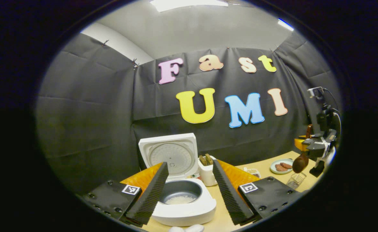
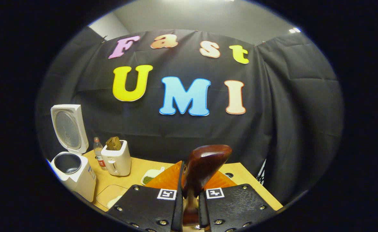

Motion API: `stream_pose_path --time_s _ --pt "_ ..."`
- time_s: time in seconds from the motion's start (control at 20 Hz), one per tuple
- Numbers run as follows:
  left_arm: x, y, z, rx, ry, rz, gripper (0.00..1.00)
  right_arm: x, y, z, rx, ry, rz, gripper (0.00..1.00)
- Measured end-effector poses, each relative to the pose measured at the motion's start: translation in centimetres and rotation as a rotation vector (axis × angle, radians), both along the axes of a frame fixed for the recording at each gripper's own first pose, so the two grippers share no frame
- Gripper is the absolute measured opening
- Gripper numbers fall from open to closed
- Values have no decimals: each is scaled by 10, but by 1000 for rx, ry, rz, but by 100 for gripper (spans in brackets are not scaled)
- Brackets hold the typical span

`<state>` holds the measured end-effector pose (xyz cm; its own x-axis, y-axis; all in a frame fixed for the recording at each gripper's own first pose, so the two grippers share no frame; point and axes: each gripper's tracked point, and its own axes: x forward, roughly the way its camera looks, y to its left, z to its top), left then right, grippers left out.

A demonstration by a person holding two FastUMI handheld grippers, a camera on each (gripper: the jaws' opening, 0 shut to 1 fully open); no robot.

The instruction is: Close the left gripper, press the button to open the rice cooker; take a wooden spoon from the chopstick holder with the right hand, scoop a spoonful of rice and pour it into the rice cooker, then put the wooden spoon back into the chopstick holder.

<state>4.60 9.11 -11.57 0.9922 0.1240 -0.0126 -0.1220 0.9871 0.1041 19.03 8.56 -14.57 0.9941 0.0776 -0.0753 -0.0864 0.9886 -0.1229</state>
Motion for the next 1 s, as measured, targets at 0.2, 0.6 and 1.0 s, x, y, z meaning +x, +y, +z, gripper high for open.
stream_pose_path --time_s 0.2,0.6,1.0 --pt "-7 13 -14 -11 18 17 98 4 71 -35 -163 34 82 19" --pt "-15 42 -36 -20 58 51 99 8 125 -107 -428 98 130 19" --pt "-14 55 -42 -13 76 70 97 9 131 -173 -605 177 142 19"
